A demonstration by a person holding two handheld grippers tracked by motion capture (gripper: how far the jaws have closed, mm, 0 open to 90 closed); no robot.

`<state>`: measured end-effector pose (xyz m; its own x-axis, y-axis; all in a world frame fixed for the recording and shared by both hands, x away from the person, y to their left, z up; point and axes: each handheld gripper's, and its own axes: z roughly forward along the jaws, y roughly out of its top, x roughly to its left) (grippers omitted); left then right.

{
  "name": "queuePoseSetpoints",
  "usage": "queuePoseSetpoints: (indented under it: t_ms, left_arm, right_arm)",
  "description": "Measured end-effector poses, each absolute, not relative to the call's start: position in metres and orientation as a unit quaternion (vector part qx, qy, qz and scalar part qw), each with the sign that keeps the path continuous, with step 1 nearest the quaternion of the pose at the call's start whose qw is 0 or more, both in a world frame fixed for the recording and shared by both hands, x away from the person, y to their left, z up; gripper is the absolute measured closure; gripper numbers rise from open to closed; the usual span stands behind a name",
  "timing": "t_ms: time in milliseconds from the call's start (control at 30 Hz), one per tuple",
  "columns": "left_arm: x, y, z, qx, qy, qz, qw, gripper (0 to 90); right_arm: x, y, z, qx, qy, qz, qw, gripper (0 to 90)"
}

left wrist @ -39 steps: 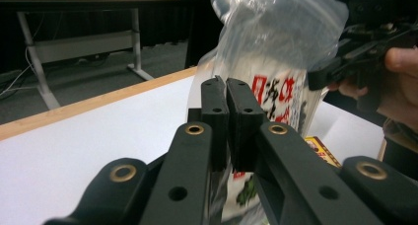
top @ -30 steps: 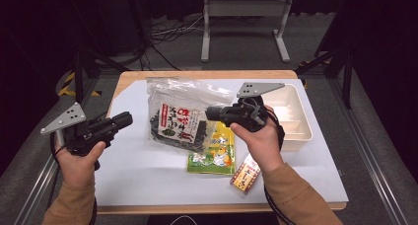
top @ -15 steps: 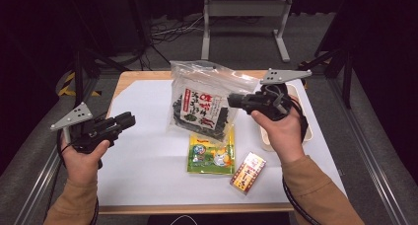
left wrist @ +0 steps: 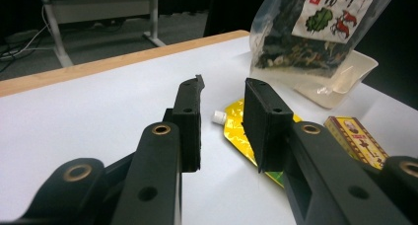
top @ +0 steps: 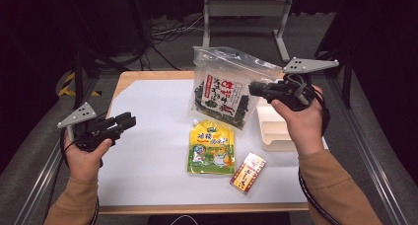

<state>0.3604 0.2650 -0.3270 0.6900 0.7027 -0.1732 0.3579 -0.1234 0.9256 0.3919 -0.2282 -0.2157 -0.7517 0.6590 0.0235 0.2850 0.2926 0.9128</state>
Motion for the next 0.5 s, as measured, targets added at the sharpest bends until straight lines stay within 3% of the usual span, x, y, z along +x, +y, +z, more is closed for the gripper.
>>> queuePoseSetpoints:
  t_ms: [500]
  left_arm:
    - [0.369, 0.269, -0.342, 0.755, 0.364, 0.158, 0.522, 65.9]
  right_arm:
    - [0.405, -0.259, -0.204, 0.324, 0.775, 0.495, 0.221, 82.7]
